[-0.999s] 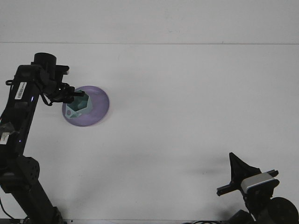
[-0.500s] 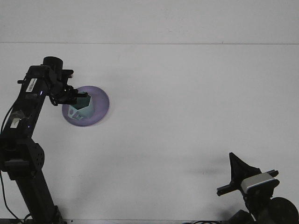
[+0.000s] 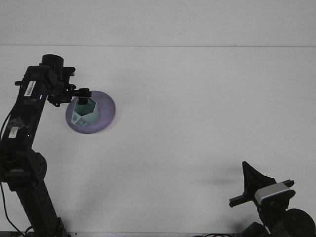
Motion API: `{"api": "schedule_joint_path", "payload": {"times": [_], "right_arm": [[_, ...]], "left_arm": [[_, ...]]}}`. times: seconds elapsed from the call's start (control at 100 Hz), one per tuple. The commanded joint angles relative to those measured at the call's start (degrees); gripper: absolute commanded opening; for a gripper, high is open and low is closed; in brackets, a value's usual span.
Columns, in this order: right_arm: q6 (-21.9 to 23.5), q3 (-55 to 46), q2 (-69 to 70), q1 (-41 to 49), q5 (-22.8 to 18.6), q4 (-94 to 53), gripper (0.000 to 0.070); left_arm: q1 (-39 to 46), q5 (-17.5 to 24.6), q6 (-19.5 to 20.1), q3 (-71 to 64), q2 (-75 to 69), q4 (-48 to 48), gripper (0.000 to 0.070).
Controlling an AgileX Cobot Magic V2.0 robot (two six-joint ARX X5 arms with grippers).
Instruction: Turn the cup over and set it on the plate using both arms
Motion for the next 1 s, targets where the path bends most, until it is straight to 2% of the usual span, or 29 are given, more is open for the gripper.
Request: {"api": "schedule_joint_path", "payload": {"times": [0.0,0.18,0.24,0.28,0.4,0.57,0.69,0.84,0.989], "right_arm": [[0.72,0.2,-0.02,0.37,0.0,0.94,0.0],[-0.81,0.44,0.02,0.37,0.11,4.55,0.0],[-0.94,0.68,0.04,0.37,0.55,5.9,0.0],[-0.96,0.98,0.26,0.37,1.53,6.49,0.0],[-1.62,2.93,2.36,0.37,3.67,6.8,0.0],[-5.01,7.96,8.31,0.35,4.72,7.15,0.0],[-6.8,10.86,12.39,0.35,4.79,8.35,0.0],[-5.68,10.49,13.92,0.35,4.94,8.59,0.0],[-4.98,7.89,12.94,0.37,4.7,8.72,0.0]], "left_arm": [[-0.04,0.17,-1.33,4.04,-2.69,-0.52,0.0464],[-0.02,0.17,-3.37,7.15,-11.54,1.09,0.046],[-0.02,0.17,-3.65,7.15,-15.28,1.07,0.043],[-0.02,0.17,-3.67,7.15,-17.86,0.83,0.0367],[-0.04,0.22,-3.52,7.13,-25.62,-0.13,0.0],[-0.09,0.2,-3.08,4.37,-37.05,-1.16,0.0012],[-0.07,0.11,-1.51,-4.76,-47.15,0.92,0.0013],[-0.09,0.11,-2.16,-26.8,-63.95,13.4,0.0013],[-0.09,-0.09,-4.92,-50.42,-80.91,27.58,0.0012]]}}
